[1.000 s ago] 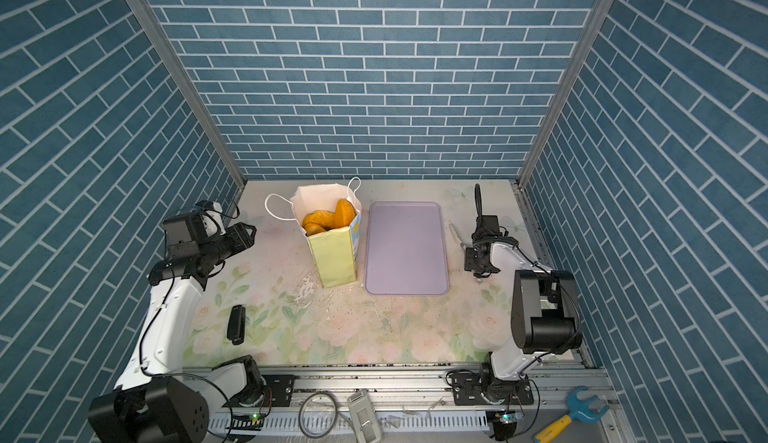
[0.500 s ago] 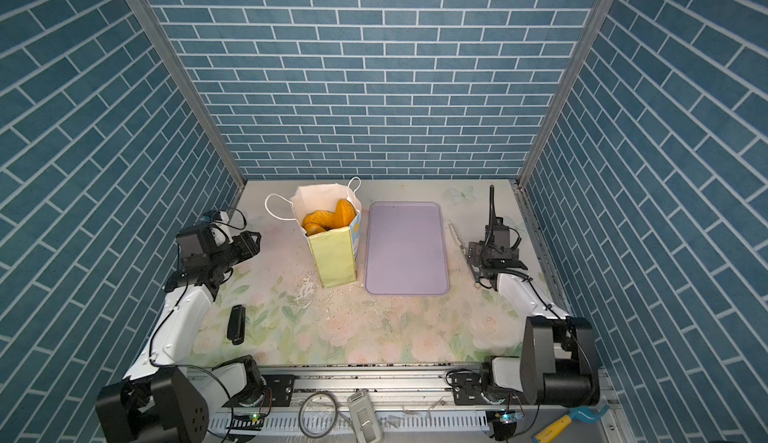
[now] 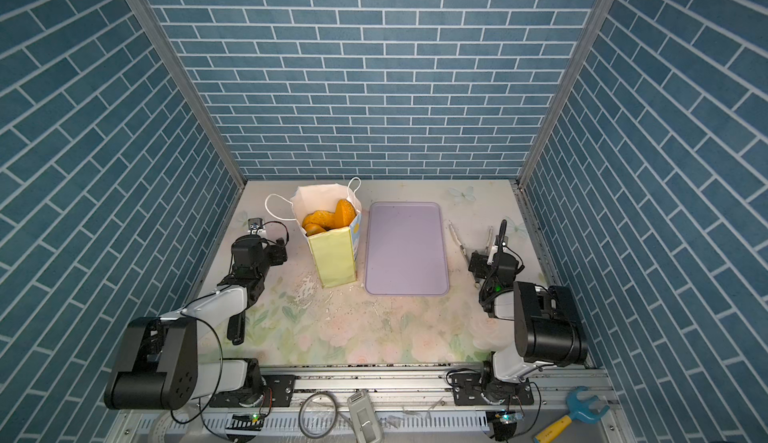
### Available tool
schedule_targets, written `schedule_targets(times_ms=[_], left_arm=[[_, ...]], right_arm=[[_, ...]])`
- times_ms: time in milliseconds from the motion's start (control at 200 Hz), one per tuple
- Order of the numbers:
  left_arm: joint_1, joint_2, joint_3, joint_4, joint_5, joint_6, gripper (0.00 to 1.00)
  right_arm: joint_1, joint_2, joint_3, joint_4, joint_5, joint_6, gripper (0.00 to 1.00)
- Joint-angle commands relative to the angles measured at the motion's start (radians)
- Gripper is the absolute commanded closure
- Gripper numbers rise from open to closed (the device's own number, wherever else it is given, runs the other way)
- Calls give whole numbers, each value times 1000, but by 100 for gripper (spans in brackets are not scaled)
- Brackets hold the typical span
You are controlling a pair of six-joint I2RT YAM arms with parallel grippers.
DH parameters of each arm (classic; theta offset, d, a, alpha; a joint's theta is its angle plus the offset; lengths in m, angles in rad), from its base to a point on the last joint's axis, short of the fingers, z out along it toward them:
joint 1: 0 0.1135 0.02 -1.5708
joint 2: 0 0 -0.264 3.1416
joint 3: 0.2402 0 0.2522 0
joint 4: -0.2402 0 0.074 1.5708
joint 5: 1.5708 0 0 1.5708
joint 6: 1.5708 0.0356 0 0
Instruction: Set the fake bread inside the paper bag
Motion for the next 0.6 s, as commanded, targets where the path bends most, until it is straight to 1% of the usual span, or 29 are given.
schedule_targets(times_ms=[0, 45, 95, 155, 195, 275, 290, 325, 345, 385, 435, 485, 520, 595], left_arm=[[-30, -6, -104, 139, -170, 64, 24], [-30, 16, -138, 262, -176, 63, 22], [-20, 55, -153, 372, -129, 67, 22], [-12, 106, -153, 401, -83, 69, 21], [-9, 150, -177, 491, -44, 81, 21], [-8, 245, -203, 639, -28, 96, 19], [-7, 245, -199, 631, -28, 95, 18], [-5, 215, -171, 526, -18, 87, 18], [-5, 213, -157, 496, -11, 90, 18], [-5, 236, -145, 516, 15, 106, 17], [-3, 220, -125, 446, 43, 108, 16], [1, 233, -126, 472, 51, 108, 14], [4, 225, -121, 447, 58, 106, 12], [11, 231, -111, 439, 109, 117, 11]], right_arm=[[-1, 3, -4, 114, 2, -19, 1], [-1, 0, -6, 111, 24, -7, 1], [-2, 3, 2, 101, 49, 3, 1], [-1, 4, 25, 58, 74, 8, 1], [0, 2, 37, 35, 68, 6, 1], [0, 4, 39, 29, 60, 5, 1], [0, 3, 40, 28, 60, 4, 1], [0, 4, 40, 31, 60, 5, 1], [1, 4, 41, 29, 59, 4, 1], [1, 4, 40, 28, 59, 4, 1], [0, 4, 40, 27, 57, 4, 1], [2, 5, 42, 27, 57, 2, 1], [0, 5, 43, 23, 54, 2, 1], [0, 5, 44, 22, 53, 1, 1]])
